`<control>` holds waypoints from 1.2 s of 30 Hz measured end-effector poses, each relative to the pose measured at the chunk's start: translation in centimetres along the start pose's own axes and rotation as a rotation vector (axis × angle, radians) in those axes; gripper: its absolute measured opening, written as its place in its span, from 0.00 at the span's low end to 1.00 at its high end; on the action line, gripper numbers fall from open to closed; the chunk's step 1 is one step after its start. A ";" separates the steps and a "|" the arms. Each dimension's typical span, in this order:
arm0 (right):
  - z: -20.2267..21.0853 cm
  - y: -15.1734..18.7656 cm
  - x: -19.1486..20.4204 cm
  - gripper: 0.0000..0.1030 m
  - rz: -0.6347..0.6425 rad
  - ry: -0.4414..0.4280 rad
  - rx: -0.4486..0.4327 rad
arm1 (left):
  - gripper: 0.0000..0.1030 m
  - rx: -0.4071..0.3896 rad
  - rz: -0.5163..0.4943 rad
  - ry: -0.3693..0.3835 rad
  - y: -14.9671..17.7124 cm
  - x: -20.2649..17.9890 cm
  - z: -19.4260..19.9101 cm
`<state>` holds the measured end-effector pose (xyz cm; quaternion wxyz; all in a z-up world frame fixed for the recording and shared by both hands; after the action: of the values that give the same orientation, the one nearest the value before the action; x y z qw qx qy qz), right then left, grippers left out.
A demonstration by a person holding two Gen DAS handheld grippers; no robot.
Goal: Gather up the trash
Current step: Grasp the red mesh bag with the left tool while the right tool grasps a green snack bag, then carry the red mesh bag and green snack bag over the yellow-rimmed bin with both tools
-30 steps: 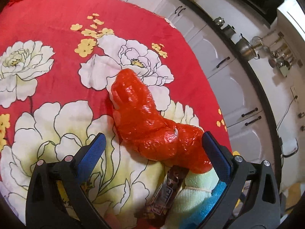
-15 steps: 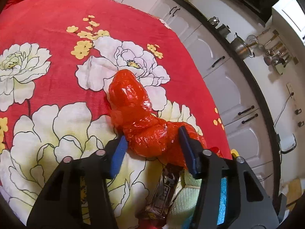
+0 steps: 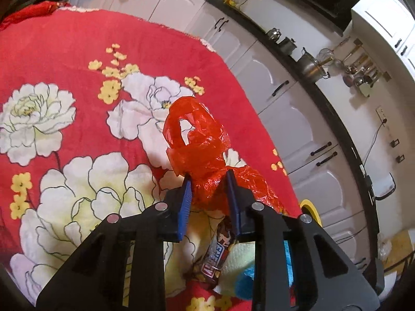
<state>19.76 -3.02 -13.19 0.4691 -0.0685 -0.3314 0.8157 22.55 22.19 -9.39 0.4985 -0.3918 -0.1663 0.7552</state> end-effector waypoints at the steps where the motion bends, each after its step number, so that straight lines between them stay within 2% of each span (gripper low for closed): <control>1: 0.1 0.0 0.0 0.13 0.000 -0.002 -0.002 | 0.18 -0.006 -0.008 0.003 -0.2 -0.3 0.3; 11: 2.0 -0.3 -0.3 0.12 -0.019 -0.010 -0.041 | 0.18 -0.051 -0.081 0.031 -1.1 -3.9 2.2; 20: 3.7 -1.0 -1.5 0.12 -0.047 -0.007 -0.084 | 0.18 -0.055 -0.170 0.054 -0.8 -7.8 2.4; 36: 7.7 -2.2 -6.7 0.12 -0.142 0.039 -0.184 | 0.18 -0.048 -0.298 0.088 0.7 -14.1 1.6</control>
<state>21.80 -11.36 -7.25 0.5239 -0.1035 -0.3997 0.7450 23.66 9.67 -2.81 0.6022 -0.4072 -0.2187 0.6509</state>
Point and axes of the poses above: each gripper's, at about its wrist camera, not at the fingertips, and z roughly against the way its jaws point, x to its left, y to its underside, the point moved 7 cm from there along -z, roughly the way its jaws point, and after that the axes turned 12 degrees about -z, right-handed, at the moved point
